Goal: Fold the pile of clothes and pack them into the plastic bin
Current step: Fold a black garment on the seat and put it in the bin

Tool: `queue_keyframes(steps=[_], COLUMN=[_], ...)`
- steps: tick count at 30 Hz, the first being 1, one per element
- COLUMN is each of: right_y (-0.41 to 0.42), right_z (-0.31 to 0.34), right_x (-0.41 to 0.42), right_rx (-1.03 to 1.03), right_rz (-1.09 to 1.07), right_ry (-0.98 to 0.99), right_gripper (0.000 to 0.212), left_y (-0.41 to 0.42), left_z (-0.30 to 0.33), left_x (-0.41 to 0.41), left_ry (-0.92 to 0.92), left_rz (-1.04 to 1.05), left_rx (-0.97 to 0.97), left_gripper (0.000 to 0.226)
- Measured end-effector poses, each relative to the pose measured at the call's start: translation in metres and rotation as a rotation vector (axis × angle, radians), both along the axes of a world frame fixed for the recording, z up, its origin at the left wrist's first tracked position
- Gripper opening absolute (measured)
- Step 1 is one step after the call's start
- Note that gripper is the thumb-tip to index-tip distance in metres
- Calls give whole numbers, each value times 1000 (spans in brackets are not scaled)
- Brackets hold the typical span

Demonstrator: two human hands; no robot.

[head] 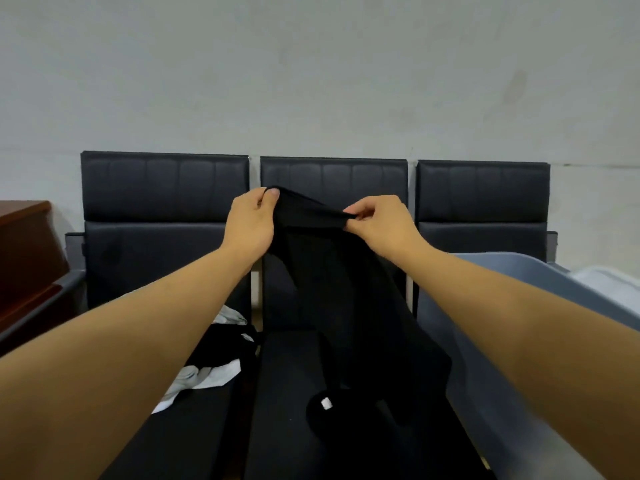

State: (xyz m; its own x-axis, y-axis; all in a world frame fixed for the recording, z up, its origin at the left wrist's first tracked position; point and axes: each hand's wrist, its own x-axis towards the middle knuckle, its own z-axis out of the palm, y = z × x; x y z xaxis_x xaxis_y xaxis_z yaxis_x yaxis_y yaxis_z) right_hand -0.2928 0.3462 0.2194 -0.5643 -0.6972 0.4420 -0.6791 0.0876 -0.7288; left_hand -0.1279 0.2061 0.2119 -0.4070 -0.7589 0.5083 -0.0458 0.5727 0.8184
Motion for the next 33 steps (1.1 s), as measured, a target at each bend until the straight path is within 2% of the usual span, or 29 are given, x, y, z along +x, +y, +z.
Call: queue_keyframes(steps=[2,5,9,11,14,16,20,23,25,29,33], right_y=[4,6,3,1,6,10,11,7,7,10,0], right_z=[-4,-12,-27,-41,-73,-98,-133,-145,-152,-169,-205], right_x=[-4,-9,0,13,47,71,100,97,89,79,69], right_rx=[29,77,86,3,-285,-338,-25,135,205,426,664], right_rz=[-33,-45,-9,-6,-32,70,222,222,220,260,77], right_ry=[69,93,-40,-157,-280,-326,-344,-328,-359,-430,-261], right_gripper=[7,8,15,22,27,33,45,21,18,36,45], left_y=[4,9,20,25,33,37,37,32,29,23,26], left_z=[-1,-3,1,3,7,11,16,22,27,42,65], left_x=[0,1,-3,-8,-11,-9,-3,7,16,33,50], left_ry=[-18,-63,-37,-6,58,75,151,198,242,352,396], left_rz=[-10,-39,-47,-46,-70,-61,-45,-27,-27,-85,-145], left_rx=[-7,16,76,148,269,303,369,404,415,452,434], left_gripper=[43,40,38,34,28,30,30,29,28,22,17])
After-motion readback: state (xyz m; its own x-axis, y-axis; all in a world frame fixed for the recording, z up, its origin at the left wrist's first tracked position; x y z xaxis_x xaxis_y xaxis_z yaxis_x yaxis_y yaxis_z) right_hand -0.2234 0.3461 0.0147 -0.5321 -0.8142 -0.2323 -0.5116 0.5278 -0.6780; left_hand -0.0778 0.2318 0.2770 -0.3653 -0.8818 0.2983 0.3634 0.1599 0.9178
